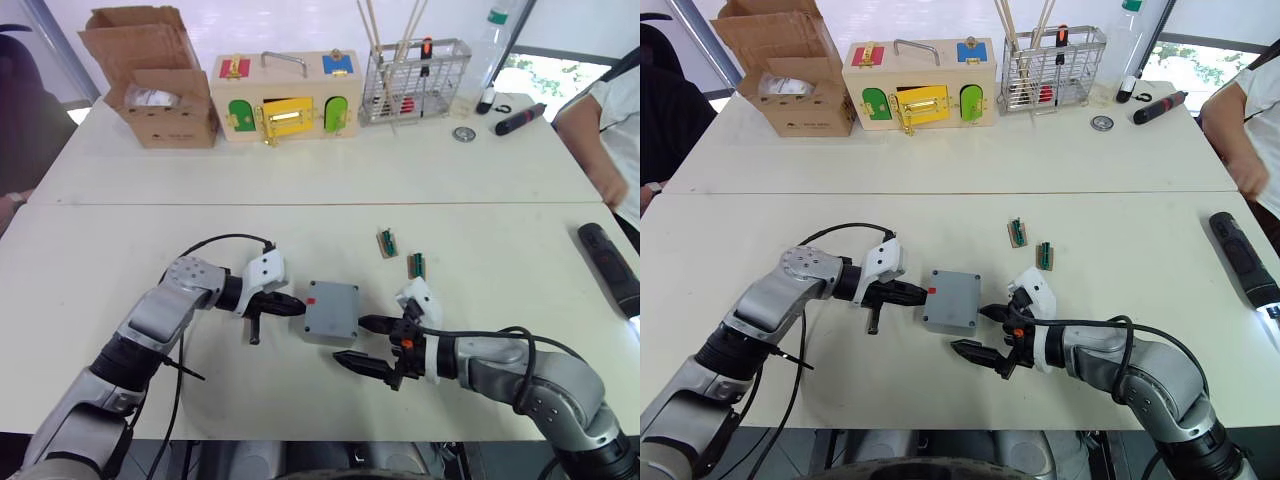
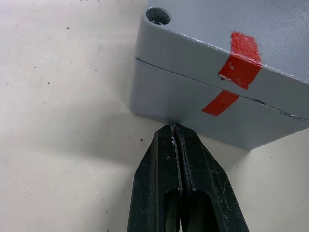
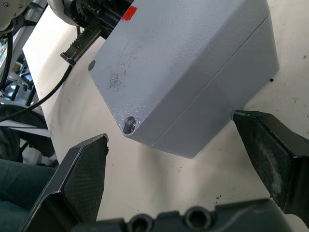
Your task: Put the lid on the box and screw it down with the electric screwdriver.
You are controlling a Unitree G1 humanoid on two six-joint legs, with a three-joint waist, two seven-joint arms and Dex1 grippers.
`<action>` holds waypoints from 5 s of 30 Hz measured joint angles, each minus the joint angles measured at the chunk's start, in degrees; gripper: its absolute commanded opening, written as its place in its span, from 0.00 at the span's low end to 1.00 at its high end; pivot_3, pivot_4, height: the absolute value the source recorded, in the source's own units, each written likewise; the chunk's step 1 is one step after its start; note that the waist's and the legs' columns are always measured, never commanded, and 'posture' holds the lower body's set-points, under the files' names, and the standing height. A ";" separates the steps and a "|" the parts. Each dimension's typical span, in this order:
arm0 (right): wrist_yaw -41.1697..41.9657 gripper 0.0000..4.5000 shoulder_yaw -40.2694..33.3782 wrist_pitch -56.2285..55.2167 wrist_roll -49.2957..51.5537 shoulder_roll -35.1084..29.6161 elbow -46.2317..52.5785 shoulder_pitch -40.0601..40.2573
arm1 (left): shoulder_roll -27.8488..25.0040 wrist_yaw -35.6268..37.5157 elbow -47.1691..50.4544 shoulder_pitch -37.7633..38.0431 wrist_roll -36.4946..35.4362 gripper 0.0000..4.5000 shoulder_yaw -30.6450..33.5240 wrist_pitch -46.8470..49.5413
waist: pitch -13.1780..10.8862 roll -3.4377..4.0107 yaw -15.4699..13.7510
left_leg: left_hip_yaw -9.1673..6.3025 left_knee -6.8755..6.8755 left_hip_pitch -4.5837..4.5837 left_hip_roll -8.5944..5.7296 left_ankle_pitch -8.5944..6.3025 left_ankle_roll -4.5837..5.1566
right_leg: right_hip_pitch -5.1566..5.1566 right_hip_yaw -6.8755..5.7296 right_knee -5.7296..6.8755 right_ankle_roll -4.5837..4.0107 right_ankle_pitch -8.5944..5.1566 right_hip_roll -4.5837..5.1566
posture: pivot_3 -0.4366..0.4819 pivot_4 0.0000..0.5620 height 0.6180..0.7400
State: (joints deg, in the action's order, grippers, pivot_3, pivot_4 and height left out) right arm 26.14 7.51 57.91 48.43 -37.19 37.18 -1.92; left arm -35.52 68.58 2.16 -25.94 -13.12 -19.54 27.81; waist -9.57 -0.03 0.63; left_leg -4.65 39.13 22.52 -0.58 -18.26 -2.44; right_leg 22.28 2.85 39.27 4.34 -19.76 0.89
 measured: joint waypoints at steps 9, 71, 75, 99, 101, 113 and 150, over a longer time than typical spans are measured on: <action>-0.49 0.99 2.29 1.59 0.01 2.99 0.96 0.76 | 5.65 -2.37 -4.92 -4.88 2.00 0.00 0.11 -3.14 | 0.03 -0.04 0.11 | 0.00 0.01 0.00 0.00 0.00 0.00 | 0.01 0.00 0.03 0.00 0.00 -0.02 | 0.48 0.27 1.00; 17.37 0.99 2.28 -6.97 -8.18 -5.40 -3.79 -5.97 | -1.63 -6.70 9.19 5.00 -4.46 0.00 5.89 9.15 | 0.05 -0.08 -0.02 | -0.01 0.03 -0.01 0.00 0.00 -0.01 | 0.03 0.00 0.08 0.00 0.00 0.00 | 0.48 0.27 1.00; 17.14 0.99 1.18 -7.13 -8.95 -5.10 -3.95 -6.23 | -1.59 -6.19 9.21 5.00 -4.47 0.00 5.37 9.15 | 0.05 -0.08 0.01 | 0.00 0.03 -0.01 0.00 0.00 -0.01 | 0.03 0.00 0.09 0.00 0.00 0.00 | 0.48 0.27 1.00; 13.03 0.99 -13.60 -8.41 -7.28 -5.66 -11.04 -11.16 | -9.37 1.18 12.87 -7.18 -19.02 0.00 13.90 20.11 | 0.06 -0.10 0.54 | 0.04 0.04 -0.02 0.02 0.01 -0.01 | 0.04 0.02 0.14 0.00 0.00 -0.06 | 0.48 0.27 1.00; 11.13 0.95 -11.61 -11.95 -11.52 -3.50 -14.91 -13.09 | -8.58 0.84 14.76 -8.34 -20.34 0.00 13.49 21.00 | 0.06 -0.10 0.48 | 0.04 0.03 -0.02 0.03 0.01 -0.02 | 0.08 0.02 0.18 0.00 0.00 -0.07 | 0.48 0.27 1.00; 5.32 0.60 -4.75 -28.08 -28.33 6.84 -31.00 -16.51 | -8.18 -3.65 19.39 -7.85 -23.16 0.00 13.44 24.57 | 0.06 -0.09 0.35 | 0.07 0.02 0.00 0.02 0.10 -0.17 | 0.13 0.04 0.19 0.00 0.00 -0.07 | 0.48 0.27 1.00; 7.11 0.01 -8.86 -31.85 -29.92 9.21 -30.90 -16.66 | -8.92 -5.57 18.71 -5.31 -22.89 0.00 11.66 22.38 | 0.07 -0.09 0.44 | 0.09 0.01 -0.01 0.02 0.09 -0.16 | 0.16 0.05 0.23 0.00 0.00 -0.07 | 0.48 0.27 1.00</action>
State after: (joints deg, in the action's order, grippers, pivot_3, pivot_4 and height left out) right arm 33.25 -1.36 26.06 18.51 -27.98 6.28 -18.58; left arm -44.44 63.01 20.87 -31.25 -36.01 -7.88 50.18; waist -9.51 -0.12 1.07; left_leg -4.57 39.15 22.52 -0.56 -18.17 -2.60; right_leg 22.43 2.90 39.50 4.34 -19.76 0.82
